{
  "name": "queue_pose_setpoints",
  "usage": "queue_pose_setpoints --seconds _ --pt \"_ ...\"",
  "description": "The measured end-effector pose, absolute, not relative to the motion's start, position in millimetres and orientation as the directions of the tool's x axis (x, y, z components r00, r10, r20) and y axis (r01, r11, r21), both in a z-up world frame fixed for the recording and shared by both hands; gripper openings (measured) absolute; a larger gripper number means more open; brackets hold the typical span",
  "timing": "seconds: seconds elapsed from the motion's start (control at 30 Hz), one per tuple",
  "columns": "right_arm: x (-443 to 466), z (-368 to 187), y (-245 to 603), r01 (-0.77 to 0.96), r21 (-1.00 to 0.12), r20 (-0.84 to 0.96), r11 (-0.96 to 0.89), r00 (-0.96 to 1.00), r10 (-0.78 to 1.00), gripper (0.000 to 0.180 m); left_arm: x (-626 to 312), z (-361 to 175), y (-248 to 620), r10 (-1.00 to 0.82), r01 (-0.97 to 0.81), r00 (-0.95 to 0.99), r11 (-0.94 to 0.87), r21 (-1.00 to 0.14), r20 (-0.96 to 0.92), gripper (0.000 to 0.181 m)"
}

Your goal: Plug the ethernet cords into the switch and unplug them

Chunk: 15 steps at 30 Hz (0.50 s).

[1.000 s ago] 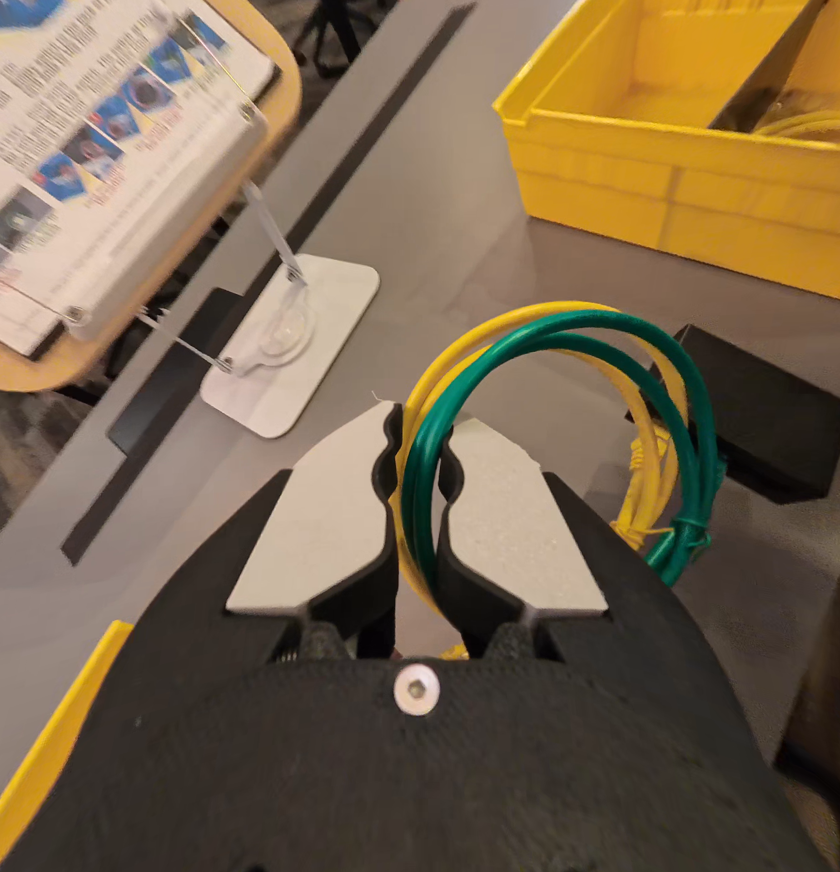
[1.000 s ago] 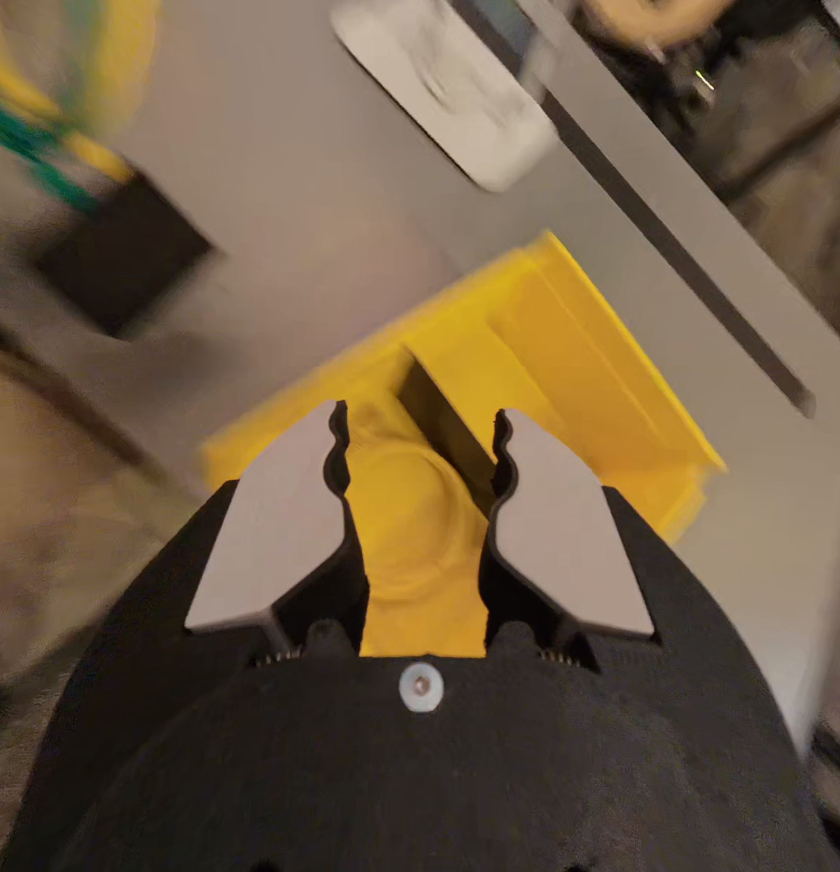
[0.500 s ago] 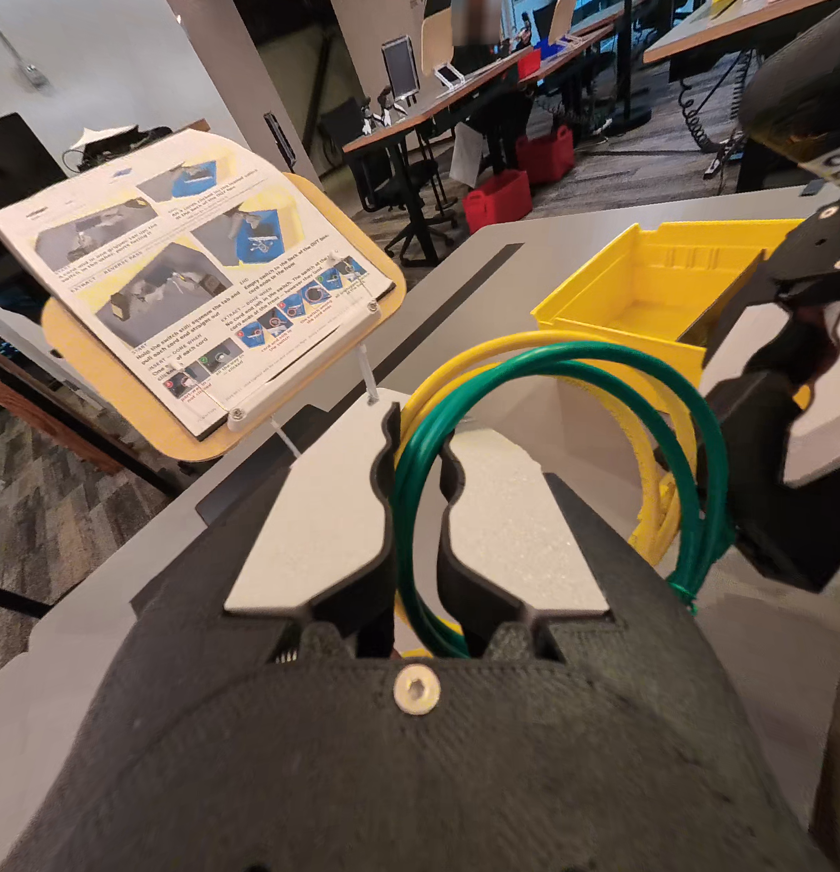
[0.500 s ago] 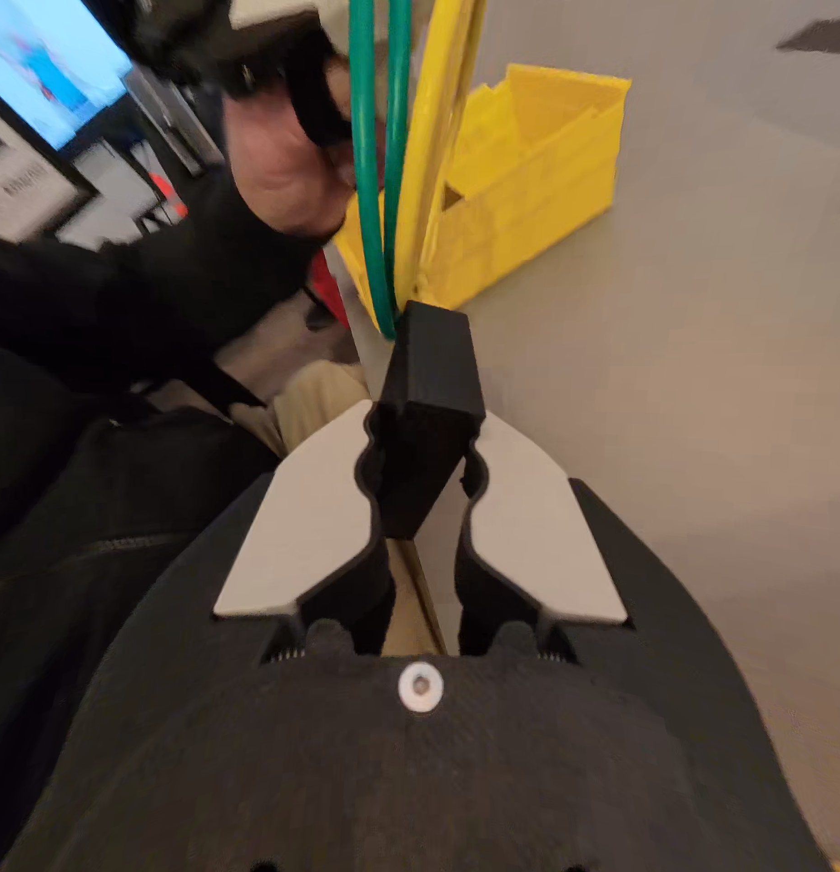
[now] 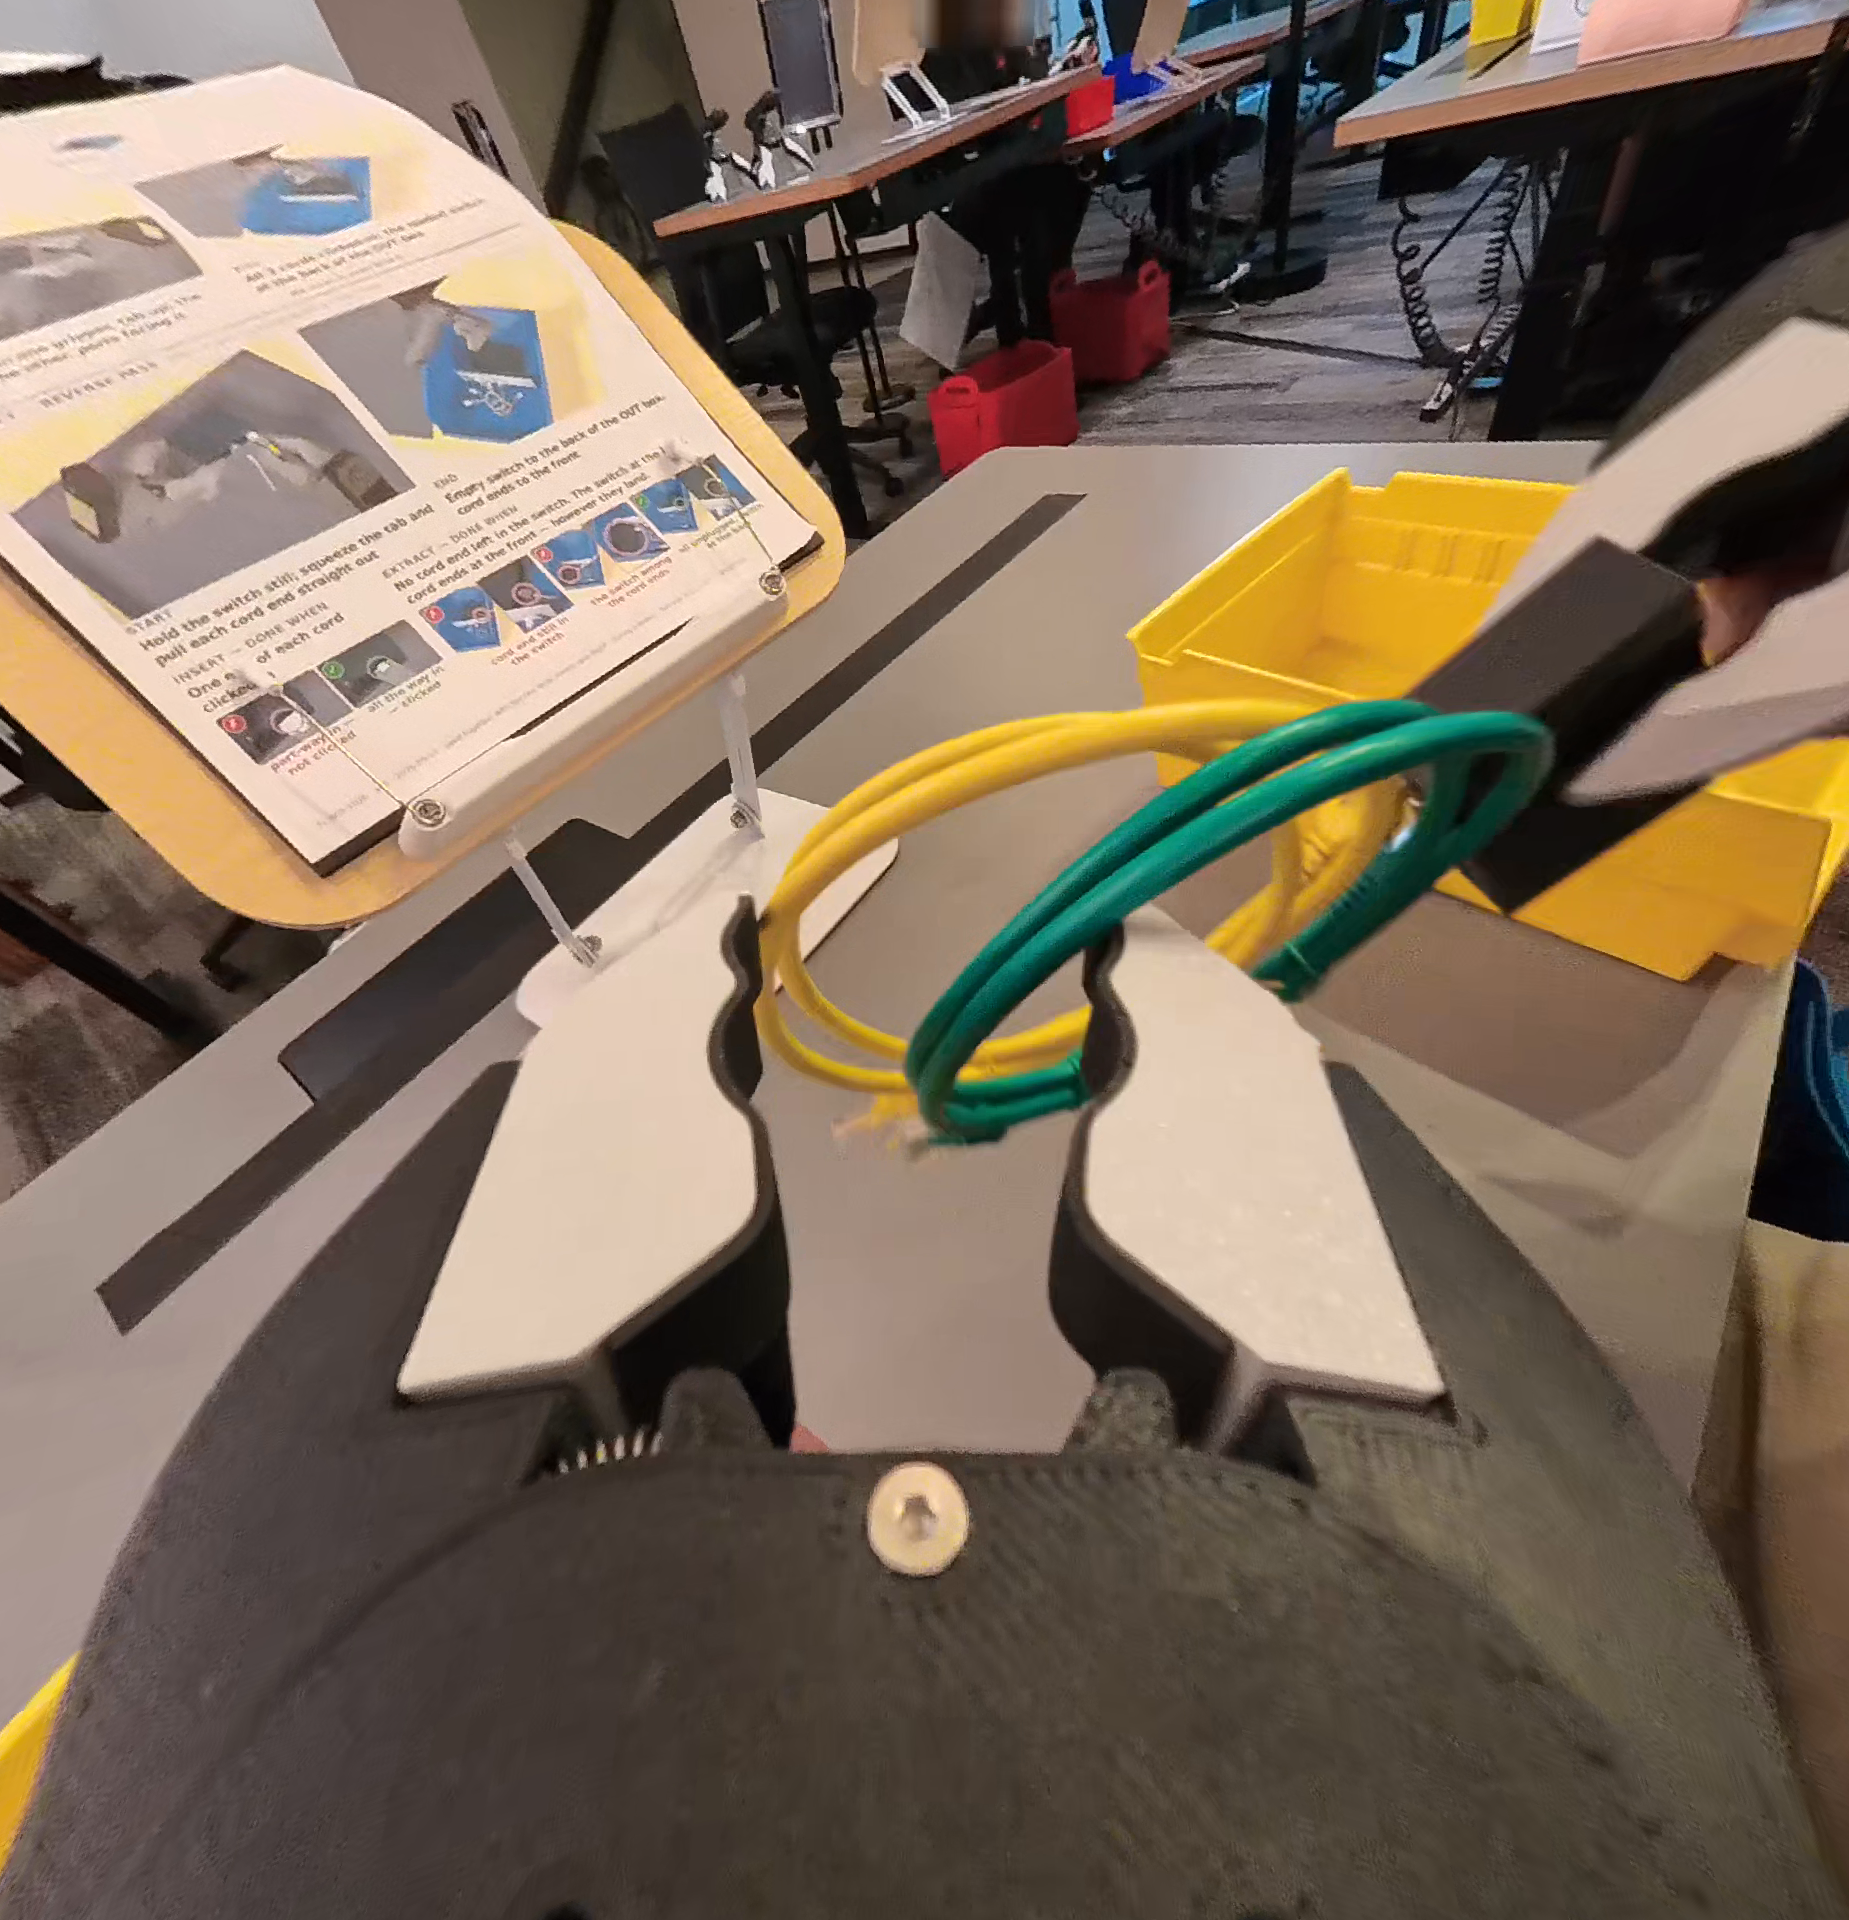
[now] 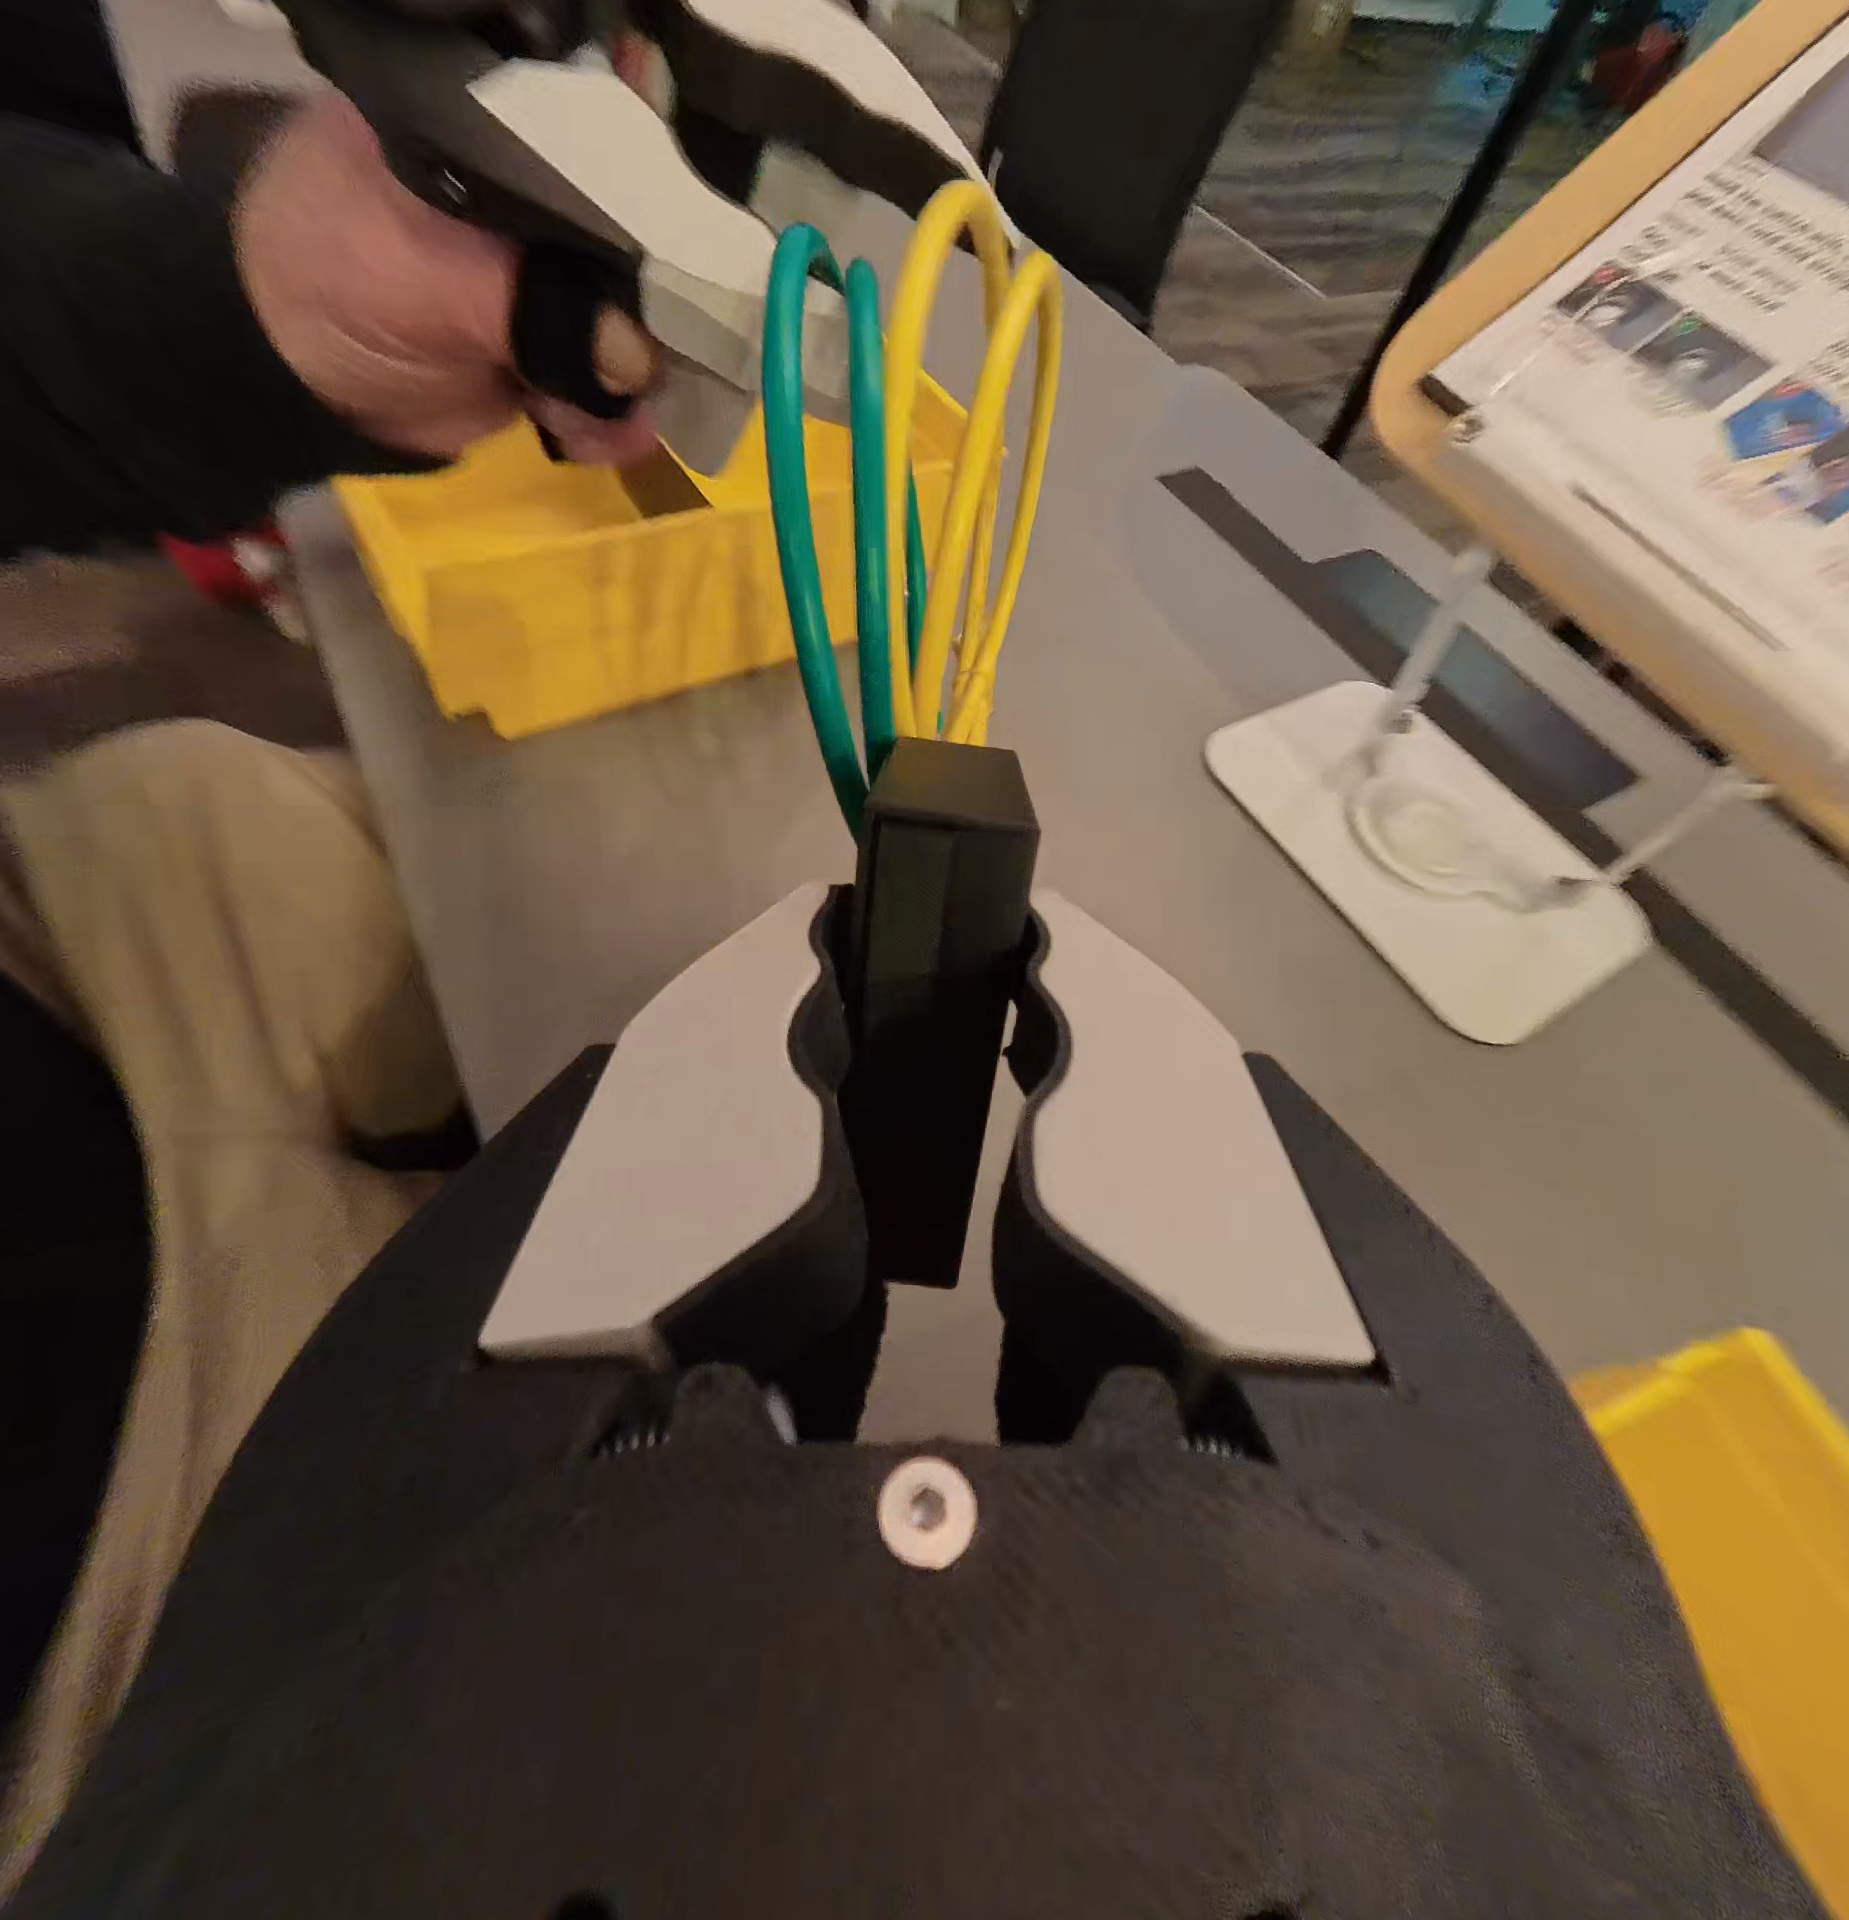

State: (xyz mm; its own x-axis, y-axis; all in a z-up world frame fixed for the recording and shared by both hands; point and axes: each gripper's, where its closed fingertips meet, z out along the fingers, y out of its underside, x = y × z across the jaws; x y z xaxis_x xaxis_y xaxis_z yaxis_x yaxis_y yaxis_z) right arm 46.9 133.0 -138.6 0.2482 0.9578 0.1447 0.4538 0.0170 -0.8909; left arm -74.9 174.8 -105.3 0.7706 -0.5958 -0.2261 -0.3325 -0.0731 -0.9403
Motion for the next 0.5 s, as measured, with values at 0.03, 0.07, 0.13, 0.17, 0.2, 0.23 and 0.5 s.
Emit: queue_pose_setpoints --seconds 0.03,0.07,0.13,0.17,0.2,0.23,0.5 --pt "47 -137 137 0.482 -0.875 0.192 0.046 0.258 0.947 0.027 -74 -103 172 -0.593 -0.346 0.766 -0.055 -0.937 -0.248 0.062" --pt "47 -134 140 0.508 -0.858 0.237 0.076 0.261 0.936 0.027 -72 -99 169 -0.585 -0.363 0.760 -0.023 -0.931 -0.282 0.064" --pt "49 -133 149 0.584 -0.801 0.344 0.131 0.270 0.899 0.027 -70 -89 162 -0.554 -0.411 0.752 0.029 -0.911 -0.357 0.071" --pt "50 -132 155 0.619 -0.771 0.392 0.151 0.273 0.879 0.027 -68 -81 158 -0.538 -0.426 0.747 0.063 -0.902 -0.390 0.071" --pt "50 -131 158 0.636 -0.754 0.417 0.163 0.272 0.867 0.027 -65 -74 152 -0.539 -0.432 0.737 0.090 -0.897 -0.409 0.071" --pt "49 -129 160 0.647 -0.743 0.434 0.172 0.270 0.860 0.027 -63 -69 147 -0.558 -0.442 0.719 0.092 -0.892 -0.414 0.067" --pt "72 -127 193 0.763 -0.623 0.563 0.172 0.284 0.776 0.027 -94 -100 126 -0.650 -0.661 0.616 -0.121 -0.740 -0.445 0.072"
